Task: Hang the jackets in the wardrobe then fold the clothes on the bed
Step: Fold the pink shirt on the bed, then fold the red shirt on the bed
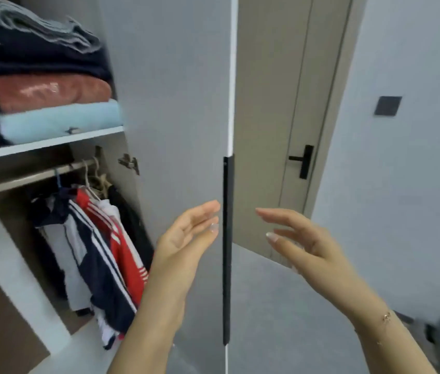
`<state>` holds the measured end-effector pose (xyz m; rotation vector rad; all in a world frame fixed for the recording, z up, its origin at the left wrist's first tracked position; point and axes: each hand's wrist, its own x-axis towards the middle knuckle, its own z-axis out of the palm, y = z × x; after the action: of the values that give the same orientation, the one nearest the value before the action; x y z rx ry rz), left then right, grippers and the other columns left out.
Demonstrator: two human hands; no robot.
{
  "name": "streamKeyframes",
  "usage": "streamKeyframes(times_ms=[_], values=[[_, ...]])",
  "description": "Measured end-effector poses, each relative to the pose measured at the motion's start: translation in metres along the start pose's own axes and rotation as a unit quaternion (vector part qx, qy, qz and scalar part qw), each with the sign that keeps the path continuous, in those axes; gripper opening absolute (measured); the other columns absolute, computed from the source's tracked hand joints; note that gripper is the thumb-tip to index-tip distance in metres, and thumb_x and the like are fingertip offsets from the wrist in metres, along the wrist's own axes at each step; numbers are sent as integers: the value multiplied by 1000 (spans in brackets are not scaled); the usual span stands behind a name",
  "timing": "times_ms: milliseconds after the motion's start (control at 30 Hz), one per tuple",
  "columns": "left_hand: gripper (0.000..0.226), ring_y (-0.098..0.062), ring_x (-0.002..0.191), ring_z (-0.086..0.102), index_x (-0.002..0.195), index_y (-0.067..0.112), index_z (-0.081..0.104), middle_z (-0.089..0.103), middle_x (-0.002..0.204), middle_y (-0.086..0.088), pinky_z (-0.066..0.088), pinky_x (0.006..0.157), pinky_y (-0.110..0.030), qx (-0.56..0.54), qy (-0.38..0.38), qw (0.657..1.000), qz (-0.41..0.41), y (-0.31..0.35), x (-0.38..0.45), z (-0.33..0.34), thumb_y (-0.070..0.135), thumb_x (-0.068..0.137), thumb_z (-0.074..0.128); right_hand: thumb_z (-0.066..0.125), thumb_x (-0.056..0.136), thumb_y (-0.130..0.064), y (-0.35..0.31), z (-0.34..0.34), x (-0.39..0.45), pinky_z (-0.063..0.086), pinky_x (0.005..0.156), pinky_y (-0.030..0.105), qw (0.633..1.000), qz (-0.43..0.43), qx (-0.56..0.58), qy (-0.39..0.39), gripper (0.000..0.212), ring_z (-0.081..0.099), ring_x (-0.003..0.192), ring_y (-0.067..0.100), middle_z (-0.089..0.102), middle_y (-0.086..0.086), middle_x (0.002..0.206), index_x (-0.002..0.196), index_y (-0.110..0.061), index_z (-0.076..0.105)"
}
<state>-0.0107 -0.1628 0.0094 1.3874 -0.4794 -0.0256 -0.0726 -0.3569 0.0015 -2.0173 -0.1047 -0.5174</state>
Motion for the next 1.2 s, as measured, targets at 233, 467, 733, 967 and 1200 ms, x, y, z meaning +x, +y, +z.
streamKeyframes(times_ms=[233, 467, 733, 967, 1200], values=[[29, -9, 111, 66, 114, 19, 68, 73, 112, 6, 50, 96, -29, -66, -185, 977, -82, -49, -55, 188, 4, 92, 57, 57, 98, -16, 61, -143, -148, 46, 100, 29, 978, 123, 35, 162, 30, 59, 117, 5, 66, -11, 122, 119, -34, 66], [30, -8, 107, 67, 109, 20, 68, 74, 108, 8, 52, 93, -25, -75, -365, 913, -169, -118, -91, 359, -1, 93, 55, 54, 95, 3, 123, -242, -267, 47, 97, 21, 907, 220, 22, 357, 31, 62, 113, 13, 71, -3, 114, 116, -16, 67], [27, -13, 105, 65, 107, 17, 68, 74, 107, 1, 49, 83, -20, -62, -559, 777, -284, -225, -117, 574, -3, 93, 56, 52, 91, 13, 214, -352, -362, 49, 90, 18, 759, 349, 6, 550, 28, 63, 105, 18, 69, 14, 111, 112, 0, 65], [25, -14, 108, 63, 114, 13, 64, 71, 113, 0, 47, 82, -20, 27, -684, 653, -325, -295, -148, 736, 0, 94, 56, 53, 92, 9, 279, -446, -421, 48, 96, 26, 629, 410, 30, 660, 27, 63, 108, 20, 69, 15, 116, 116, 1, 64], [21, -5, 94, 61, 110, 15, 64, 70, 105, 5, 47, 75, -17, 111, -735, 578, -338, -371, -216, 829, 1, 95, 57, 54, 94, 6, 347, -493, -510, 48, 88, 15, 558, 471, 42, 682, 26, 60, 104, 14, 66, 14, 121, 119, 3, 62]])
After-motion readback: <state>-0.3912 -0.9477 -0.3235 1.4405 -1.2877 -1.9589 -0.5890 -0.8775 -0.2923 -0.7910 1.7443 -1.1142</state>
